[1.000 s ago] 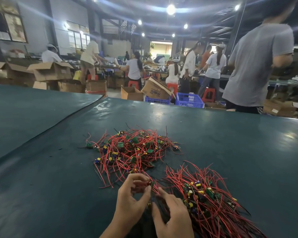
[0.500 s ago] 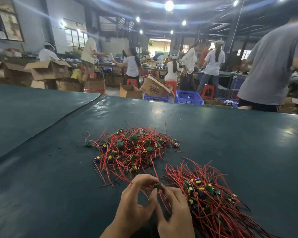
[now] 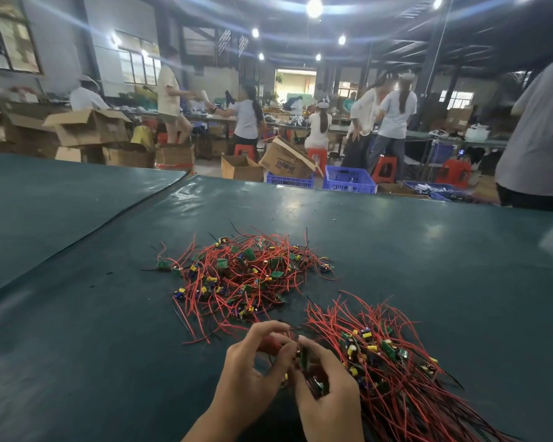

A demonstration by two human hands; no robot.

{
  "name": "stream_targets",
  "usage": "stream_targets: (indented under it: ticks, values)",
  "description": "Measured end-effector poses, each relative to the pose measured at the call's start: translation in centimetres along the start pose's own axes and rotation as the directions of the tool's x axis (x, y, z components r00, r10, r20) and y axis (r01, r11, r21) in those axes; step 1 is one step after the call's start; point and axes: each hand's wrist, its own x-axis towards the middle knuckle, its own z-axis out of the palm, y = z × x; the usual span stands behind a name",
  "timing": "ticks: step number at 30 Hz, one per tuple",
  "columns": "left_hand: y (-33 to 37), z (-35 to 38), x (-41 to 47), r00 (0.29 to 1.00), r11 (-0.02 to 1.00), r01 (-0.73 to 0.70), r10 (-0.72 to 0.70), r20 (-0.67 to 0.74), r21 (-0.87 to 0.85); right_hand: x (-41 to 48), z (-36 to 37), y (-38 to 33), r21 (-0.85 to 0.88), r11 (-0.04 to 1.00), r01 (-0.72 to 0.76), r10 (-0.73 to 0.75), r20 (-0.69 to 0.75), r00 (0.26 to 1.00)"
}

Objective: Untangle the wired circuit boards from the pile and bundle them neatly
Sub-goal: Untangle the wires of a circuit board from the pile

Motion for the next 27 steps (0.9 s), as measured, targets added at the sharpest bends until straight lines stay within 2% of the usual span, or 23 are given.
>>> stream_targets:
  ticks: [2, 4, 7, 8, 9, 11, 12, 13, 16, 19, 23, 25, 27]
  values:
    - [0.0, -0.1, 0.1, 0.997, 1.000, 0.011, -0.012, -0.078, -0.009, 0.1, 0.1, -0.1, 0.092, 0.995, -0.047, 0.054, -0.079, 0.995]
    - [0.0, -0.3, 0.3, 0.982, 0.998, 0.036, -0.044, -0.184, -0.047, 0.3, 0.1, -0.3, 0.215, 0.967, -0.140, 0.174, -0.152, 0.973]
    - [-0.2, -1.2, 0.6, 0.957, 0.995, 0.065, -0.082, -0.279, -0.071, 0.8, -0.3, -0.6, 0.359, 0.911, -0.205, 0.290, -0.201, 0.936]
    - [-0.3, -1.6, 0.7, 0.966, 0.999, 0.042, -0.048, -0.254, -0.028, 0.9, -0.4, -0.7, 0.376, 0.905, -0.198, 0.292, -0.211, 0.933]
    - [-0.4, -1.9, 0.8, 0.981, 0.996, -0.022, 0.037, -0.191, 0.084, 1.0, -0.4, -0.7, 0.378, 0.908, -0.182, 0.281, -0.226, 0.933]
    - [-0.7, -1.9, 0.9, 0.977, 0.899, -0.200, 0.214, 0.007, 0.391, 1.1, -0.6, -0.7, 0.368, 0.917, -0.152, 0.257, -0.255, 0.932]
    - [-0.7, -1.7, 0.8, 0.969, 0.845, -0.245, 0.225, 0.099, 0.476, 1.1, -0.6, -0.7, 0.368, 0.918, -0.149, 0.256, -0.262, 0.930]
    - [-0.6, -1.6, 0.8, 0.967, 0.824, -0.248, 0.179, 0.181, 0.509, 1.0, -0.5, -0.6, 0.373, 0.915, -0.152, 0.261, -0.263, 0.929]
    - [-0.4, -1.2, 0.3, 0.944, 0.885, -0.140, -0.015, 0.328, 0.443, 0.9, -0.4, -0.7, 0.420, 0.895, -0.152, 0.286, -0.277, 0.917]
    - [-0.1, -0.9, 0.0, 0.878, 0.964, 0.104, -0.205, 0.433, 0.244, 0.8, -0.4, -0.9, 0.447, 0.887, -0.116, 0.272, -0.300, 0.914]
    - [0.6, -0.4, 0.0, 0.786, 0.944, 0.321, -0.308, 0.536, 0.071, 0.7, -0.1, -0.9, 0.480, 0.872, -0.096, 0.275, -0.318, 0.907]
    - [0.4, -0.3, 0.0, 0.769, 0.938, 0.332, -0.330, 0.547, 0.100, 0.9, -0.2, -1.0, 0.475, 0.879, -0.034, 0.252, -0.404, 0.879]
    - [0.2, -0.3, 0.0, 0.791, 0.961, 0.166, -0.265, 0.552, 0.224, 1.1, -0.6, -1.3, 0.476, 0.879, 0.032, 0.241, -0.502, 0.831]
